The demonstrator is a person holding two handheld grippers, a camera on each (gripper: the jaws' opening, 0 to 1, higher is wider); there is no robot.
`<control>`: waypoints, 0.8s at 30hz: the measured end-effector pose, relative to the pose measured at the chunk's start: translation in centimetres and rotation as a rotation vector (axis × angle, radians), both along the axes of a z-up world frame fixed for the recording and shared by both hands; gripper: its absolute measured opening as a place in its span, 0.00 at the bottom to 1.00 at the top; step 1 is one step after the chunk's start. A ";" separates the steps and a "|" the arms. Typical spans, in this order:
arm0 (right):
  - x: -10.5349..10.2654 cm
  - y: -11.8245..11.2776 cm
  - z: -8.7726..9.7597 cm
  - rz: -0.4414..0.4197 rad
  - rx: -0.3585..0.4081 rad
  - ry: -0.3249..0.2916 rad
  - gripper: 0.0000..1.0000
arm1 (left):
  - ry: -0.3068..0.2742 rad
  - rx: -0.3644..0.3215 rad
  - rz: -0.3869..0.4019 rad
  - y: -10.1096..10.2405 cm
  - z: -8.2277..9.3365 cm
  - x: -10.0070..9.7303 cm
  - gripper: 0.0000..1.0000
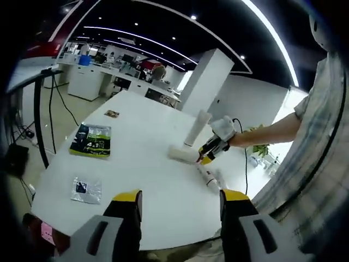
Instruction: Arrange the skincare products in the storage area until every visible bottle or jar stands upright without overlapping.
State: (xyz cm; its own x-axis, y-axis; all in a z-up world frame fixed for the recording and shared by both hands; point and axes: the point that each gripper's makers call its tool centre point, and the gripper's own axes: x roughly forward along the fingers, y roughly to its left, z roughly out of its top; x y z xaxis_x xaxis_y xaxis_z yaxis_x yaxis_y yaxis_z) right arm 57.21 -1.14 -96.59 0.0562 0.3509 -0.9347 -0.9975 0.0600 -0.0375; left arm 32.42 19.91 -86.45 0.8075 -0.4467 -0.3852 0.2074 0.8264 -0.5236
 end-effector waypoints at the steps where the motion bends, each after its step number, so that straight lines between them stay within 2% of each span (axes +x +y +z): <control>1: 0.0 -0.1 0.4 0.008 -0.009 -0.008 0.25 | 0.000 0.002 -0.006 -0.1 -0.1 0.2 0.59; 5: -0.1 0.1 1.5 0.017 -0.016 -0.029 0.25 | 0.000 0.012 -0.053 -0.9 -0.2 1.0 0.56; 9: -0.3 0.6 2.9 0.054 -0.026 -0.084 0.25 | -0.008 0.049 -0.112 -1.7 -0.1 2.2 0.55; 12: -0.6 0.8 3.6 0.076 -0.036 -0.108 0.25 | -0.046 0.109 -0.166 -2.4 0.0 3.8 0.56; 14: -0.8 0.9 3.9 0.081 -0.041 -0.111 0.25 | -0.051 0.152 -0.211 -3.0 -0.1 4.8 0.56; 16: -1.0 0.9 4.2 0.091 -0.048 -0.122 0.24 | -0.052 0.231 -0.270 -3.4 -0.4 6.3 0.55; 18: -1.2 1.0 4.5 0.101 -0.058 -0.133 0.24 | -0.087 0.308 -0.331 -4.0 -0.2 8.1 0.55; 20: -1.4 1.1 4.8 0.113 -0.070 -0.143 0.24 | -0.093 0.382 -0.375 -4.3 -0.2 10.0 0.54; 22: -1.7 1.3 5.1 0.128 -0.080 -0.154 0.24 | -0.117 0.417 -0.403 -4.9 -0.1 12.0 0.54; 24: -2.1 1.5 5.4 0.140 -0.092 -0.165 0.24 | -0.095 0.453 -0.434 -5.6 -0.6 13.6 0.54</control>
